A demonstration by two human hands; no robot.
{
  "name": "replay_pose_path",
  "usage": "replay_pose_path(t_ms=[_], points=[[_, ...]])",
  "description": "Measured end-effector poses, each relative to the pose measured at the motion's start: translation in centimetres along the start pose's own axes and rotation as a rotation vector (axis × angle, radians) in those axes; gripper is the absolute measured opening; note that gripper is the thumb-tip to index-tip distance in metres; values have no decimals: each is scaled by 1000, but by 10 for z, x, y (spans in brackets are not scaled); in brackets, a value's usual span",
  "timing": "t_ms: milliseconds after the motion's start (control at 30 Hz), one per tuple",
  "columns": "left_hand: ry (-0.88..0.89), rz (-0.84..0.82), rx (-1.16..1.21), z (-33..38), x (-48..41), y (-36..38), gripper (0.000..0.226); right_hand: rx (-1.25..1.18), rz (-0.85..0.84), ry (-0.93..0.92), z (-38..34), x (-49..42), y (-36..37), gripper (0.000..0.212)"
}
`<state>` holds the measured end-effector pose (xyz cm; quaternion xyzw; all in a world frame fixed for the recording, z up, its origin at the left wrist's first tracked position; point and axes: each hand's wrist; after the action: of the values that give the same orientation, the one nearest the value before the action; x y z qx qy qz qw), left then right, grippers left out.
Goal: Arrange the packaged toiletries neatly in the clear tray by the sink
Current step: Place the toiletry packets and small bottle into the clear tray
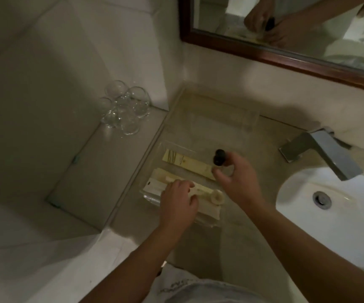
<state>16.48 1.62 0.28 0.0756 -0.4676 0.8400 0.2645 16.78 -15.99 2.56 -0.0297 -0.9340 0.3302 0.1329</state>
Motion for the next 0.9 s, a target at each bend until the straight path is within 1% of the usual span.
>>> replay_pose_path(t_ms=[100,167,233,333,433,567,667,767,900], points=[[-34,99,68,-29,7,-14,22,53,-94,-61,-19,-13,23,31],[-61,159,103,-46,10,-22,19,63,-151,-53,-26,-21,37,31],[-98,186,122,-61,10,-29,19,104,-192,-24,-33,-29,49,31],[-135,204,114,-72,8,-38,21,289,-265,-18,-42,-42,60,30],[-123,205,91,-74,4,-46,27,473,-313,-29,-50,-56,71,26],[-84,206,60,-71,-6,-50,32,597,-370,-59,-58,-67,81,30],[-47,182,4,-71,-17,-48,39,619,-414,-50,-63,-71,88,30],[-7,148,-70,-69,-25,-49,43,651,-416,-68,-64,-74,93,29],[13,93,-128,-68,-31,-50,47,599,-407,-64,-64,-73,96,29]])
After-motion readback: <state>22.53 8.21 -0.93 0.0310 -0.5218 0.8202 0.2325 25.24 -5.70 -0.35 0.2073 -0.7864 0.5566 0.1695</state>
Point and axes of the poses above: each hand's wrist, its own x-axis away from the middle knuckle, its own y-axis out of the palm, z = x × y, and after that the axes turned 14 degrees about -z, right-handed
